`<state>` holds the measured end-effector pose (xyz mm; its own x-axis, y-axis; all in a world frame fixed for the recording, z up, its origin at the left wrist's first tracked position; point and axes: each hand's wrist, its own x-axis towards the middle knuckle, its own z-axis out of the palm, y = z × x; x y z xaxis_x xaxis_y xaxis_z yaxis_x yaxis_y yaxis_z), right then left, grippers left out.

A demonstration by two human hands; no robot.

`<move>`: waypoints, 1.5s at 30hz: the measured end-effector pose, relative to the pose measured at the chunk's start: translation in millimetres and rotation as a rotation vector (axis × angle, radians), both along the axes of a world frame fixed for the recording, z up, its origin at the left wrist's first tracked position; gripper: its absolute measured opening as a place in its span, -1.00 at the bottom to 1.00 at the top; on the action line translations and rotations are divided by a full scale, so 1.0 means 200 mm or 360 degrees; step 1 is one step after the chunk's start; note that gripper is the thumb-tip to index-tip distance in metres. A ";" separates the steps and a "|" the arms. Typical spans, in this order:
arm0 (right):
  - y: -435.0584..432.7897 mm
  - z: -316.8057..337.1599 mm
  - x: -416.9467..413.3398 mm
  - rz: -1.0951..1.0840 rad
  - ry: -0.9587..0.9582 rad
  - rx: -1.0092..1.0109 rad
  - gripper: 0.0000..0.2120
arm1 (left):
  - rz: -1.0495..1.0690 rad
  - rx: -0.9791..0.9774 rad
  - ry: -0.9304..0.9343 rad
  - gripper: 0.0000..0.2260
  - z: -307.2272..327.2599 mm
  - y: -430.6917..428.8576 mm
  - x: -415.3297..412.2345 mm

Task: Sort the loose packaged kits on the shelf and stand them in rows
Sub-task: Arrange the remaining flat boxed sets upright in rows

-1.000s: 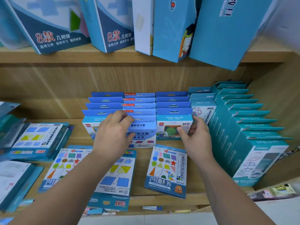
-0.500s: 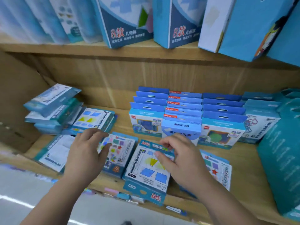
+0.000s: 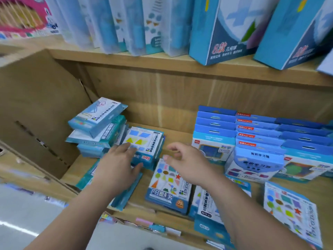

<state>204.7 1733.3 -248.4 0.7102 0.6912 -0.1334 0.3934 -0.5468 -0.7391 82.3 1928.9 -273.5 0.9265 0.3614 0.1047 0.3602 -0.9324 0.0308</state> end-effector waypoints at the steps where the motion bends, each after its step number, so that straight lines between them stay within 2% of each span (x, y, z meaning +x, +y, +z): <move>1: 0.04 -0.01 0.00 -0.0040 0.0039 -0.0019 -0.60 | -0.0055 0.0013 0.0047 -0.57 -0.02 0.02 0.01; 5: 0.18 -0.03 -0.02 -0.0199 0.0208 -0.0062 -0.55 | -0.0180 0.0042 0.0086 -0.64 -0.08 0.09 0.03; 10: 0.36 -0.08 -0.10 -0.0296 0.0267 -0.0089 -0.62 | -0.0310 -0.0027 -0.0018 -0.66 -0.12 0.16 0.03; 13: 0.44 -0.12 -0.13 -0.0526 0.0306 -0.0007 -0.67 | -0.0411 -0.0043 -0.0068 -0.64 -0.14 0.18 0.02; 16: 0.51 -0.17 -0.16 -0.0762 0.0374 0.0146 -0.45 | -0.0487 -0.0061 -0.0150 -0.62 -0.16 0.18 0.01; 18: 0.54 -0.21 -0.18 -0.0875 0.0452 0.0269 -0.42 | -0.0534 -0.0108 -0.0223 -0.62 -0.16 0.19 0.01; 20: 0.55 -0.17 -0.20 -0.0983 0.0530 0.0371 -0.59 | -0.0549 -0.0190 -0.0282 -0.62 -0.16 0.21 0.01; 22: 0.55 -0.14 -0.20 -0.1093 0.0575 0.0487 -0.93 | -0.0557 -0.0253 -0.0323 -0.63 -0.17 0.22 0.00; 25: 0.54 -0.13 -0.19 -0.1204 0.0734 0.0659 -0.80 | -0.0562 -0.0332 -0.0381 -0.59 -0.19 0.23 -0.01; 27: 0.55 -0.11 -0.19 -0.1232 0.0773 0.0764 -0.95 | -0.0559 -0.0402 -0.0447 -0.57 -0.20 0.24 -0.03; 30: 0.55 -0.10 -0.18 -0.1310 0.0804 0.0849 -0.68 | -0.0569 -0.0567 -0.0553 -0.62 -0.20 0.24 -0.03; 32: 0.53 -0.08 -0.16 -0.1276 0.0815 0.0884 -0.61 | -0.0596 -0.0620 -0.0577 -0.68 -0.19 0.25 -0.04; 36: 0.45 -0.01 -0.16 -0.1176 0.0741 0.0901 -0.58 | -0.0614 -0.0717 -0.0552 -0.67 -0.14 0.23 -0.03; 40: 0.26 0.08 -0.20 -0.1085 0.0714 0.0964 -0.56 | -0.0599 -0.0832 -0.0820 -0.62 -0.01 0.13 -0.02; 42: 0.09 0.13 -0.22 -0.1068 0.0753 0.1012 -0.63 | -0.0595 -0.0950 -0.0880 -0.60 0.05 0.05 -0.01; 45: -0.19 0.18 -0.25 -0.1033 0.0769 0.1013 -0.65 | -0.0613 -0.1211 -0.0786 -0.56 0.09 -0.09 0.00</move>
<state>154.3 1694.8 -212.2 0.9398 0.2362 -0.2471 -0.2544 0.0004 -0.9671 81.7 1911.9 -255.8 0.9098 0.1757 0.3761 -0.1785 -0.6524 0.7366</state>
